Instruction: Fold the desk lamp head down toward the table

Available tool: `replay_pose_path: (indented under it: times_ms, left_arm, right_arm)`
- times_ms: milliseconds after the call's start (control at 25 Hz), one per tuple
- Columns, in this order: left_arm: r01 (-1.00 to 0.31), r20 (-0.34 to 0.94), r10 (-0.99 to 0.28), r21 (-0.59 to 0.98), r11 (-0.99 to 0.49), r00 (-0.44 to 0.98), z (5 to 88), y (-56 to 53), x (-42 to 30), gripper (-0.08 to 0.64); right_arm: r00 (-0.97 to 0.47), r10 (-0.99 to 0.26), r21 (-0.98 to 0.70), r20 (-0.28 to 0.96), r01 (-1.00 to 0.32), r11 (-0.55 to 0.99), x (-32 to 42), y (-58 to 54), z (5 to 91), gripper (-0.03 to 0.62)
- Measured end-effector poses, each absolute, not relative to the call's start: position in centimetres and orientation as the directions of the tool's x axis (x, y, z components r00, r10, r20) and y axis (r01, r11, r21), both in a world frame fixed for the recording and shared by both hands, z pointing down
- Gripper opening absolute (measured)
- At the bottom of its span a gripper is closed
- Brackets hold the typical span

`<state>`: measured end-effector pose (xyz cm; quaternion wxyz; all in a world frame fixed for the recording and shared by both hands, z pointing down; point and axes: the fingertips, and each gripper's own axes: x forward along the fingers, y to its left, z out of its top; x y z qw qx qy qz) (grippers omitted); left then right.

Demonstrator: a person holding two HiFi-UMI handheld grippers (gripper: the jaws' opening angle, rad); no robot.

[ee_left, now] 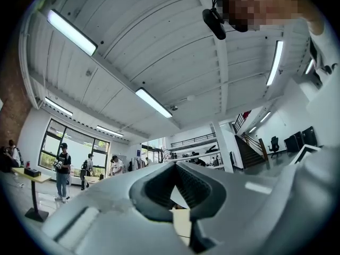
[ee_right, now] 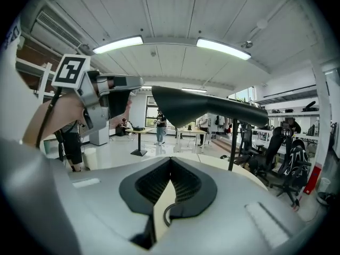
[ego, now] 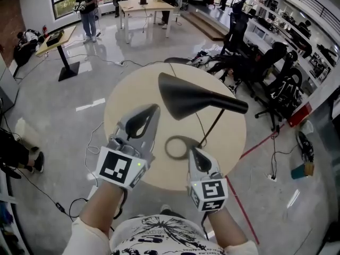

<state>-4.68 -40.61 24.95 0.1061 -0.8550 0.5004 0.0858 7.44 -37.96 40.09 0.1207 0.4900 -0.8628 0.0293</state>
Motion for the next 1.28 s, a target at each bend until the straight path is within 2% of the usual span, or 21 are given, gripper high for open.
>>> replay_pose_path:
  times_ms: [280,840,1280]
  left_arm:
    - [-0.880,-0.263,-0.840,-0.161,-0.447,0.475,21.9,-43.1,-4.6,0.005]
    - [-0.885,-0.246,-0.852,-0.078,-0.458,0.463,23.5,-44.4,-5.6,0.005]
    - [-0.879,-0.115,-0.872,-0.028,-0.477,0.477,30.0,-44.8,-6.0,0.005]
  right_arm:
    - [-0.536,-0.798,0.063,0.277,-0.818,0.572,5.8,-37.8,41.2,0.009]
    - [-0.519,-0.790,0.016,0.327,-0.833,0.554,6.2,-36.5,43.9,0.009]
    - [-0.519,-0.774,-0.019,0.363,-0.835,0.551,5.7,-36.0,45.9,0.009]
